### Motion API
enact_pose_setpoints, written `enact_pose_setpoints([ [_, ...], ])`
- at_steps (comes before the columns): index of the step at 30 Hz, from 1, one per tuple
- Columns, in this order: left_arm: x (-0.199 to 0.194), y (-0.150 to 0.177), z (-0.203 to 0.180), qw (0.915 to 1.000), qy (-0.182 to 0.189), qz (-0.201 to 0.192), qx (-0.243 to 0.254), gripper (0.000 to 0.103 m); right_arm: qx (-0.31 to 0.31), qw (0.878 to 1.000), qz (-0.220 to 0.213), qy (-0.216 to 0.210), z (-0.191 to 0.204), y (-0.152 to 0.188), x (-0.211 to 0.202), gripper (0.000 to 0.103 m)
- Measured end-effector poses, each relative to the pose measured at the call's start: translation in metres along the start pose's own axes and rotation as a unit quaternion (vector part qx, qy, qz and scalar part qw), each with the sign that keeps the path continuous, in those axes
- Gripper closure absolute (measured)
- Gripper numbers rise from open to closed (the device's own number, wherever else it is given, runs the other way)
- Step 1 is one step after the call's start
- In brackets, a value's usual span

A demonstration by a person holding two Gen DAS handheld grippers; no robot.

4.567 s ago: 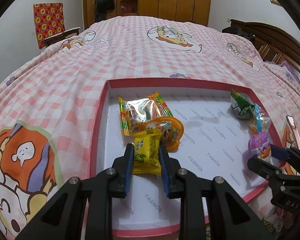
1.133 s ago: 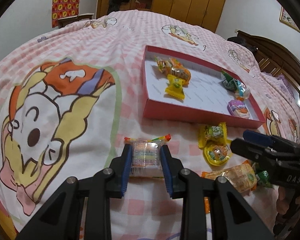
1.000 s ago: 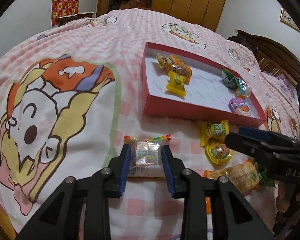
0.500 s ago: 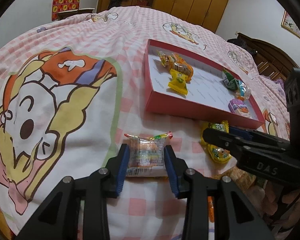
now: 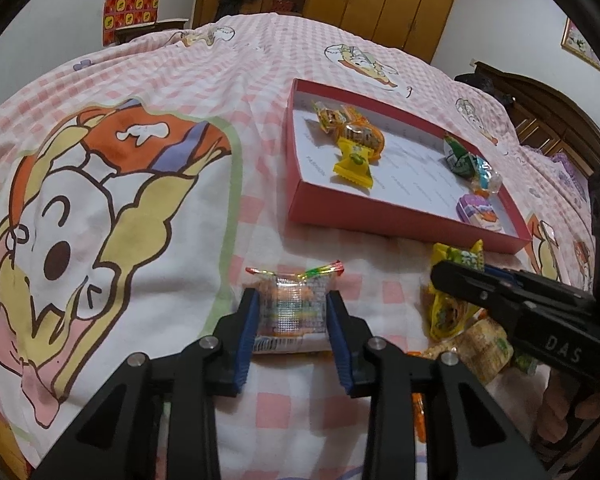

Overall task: Organize snacks
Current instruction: 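Grasp the clear rainbow candy pack with the left tool while the right tool grasps the yellow snack bag, then carry both held snacks over the box lid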

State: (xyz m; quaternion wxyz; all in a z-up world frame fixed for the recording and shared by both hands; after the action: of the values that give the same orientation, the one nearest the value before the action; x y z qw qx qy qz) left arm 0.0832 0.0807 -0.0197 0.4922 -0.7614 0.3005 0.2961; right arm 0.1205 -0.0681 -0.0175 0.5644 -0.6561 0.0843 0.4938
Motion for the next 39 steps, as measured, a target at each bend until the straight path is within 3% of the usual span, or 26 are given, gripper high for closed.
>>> enact_pose_setpoints([
  [21, -0.032, -0.021, -0.035, 0.9987, 0.036, -0.029, 0.023, 0.069, 0.013, 0.998, -0.060, -0.008, -0.012, 0.001, -0.052, 0.079],
  [39, -0.005, -0.055, -0.084, 0.9971, 0.049, -0.013, 0.057, 0.069, 0.016, 0.998, -0.054, 0.038, -0.066, -0.025, -0.066, 0.079],
])
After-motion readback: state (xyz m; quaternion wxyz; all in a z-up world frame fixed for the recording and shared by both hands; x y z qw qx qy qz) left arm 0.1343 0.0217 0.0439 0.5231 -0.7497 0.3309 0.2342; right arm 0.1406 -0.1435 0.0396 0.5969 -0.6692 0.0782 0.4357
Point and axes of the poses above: each gripper's, at about its wrist camera, not at the fingertips, and x roughly the way its jaws point, z to its left, y to its underside, the point moved 6 cm from there along x, roughly the way its jaws point, and after that the axes turned 13 degrees about -x, right-handed, at the moved point
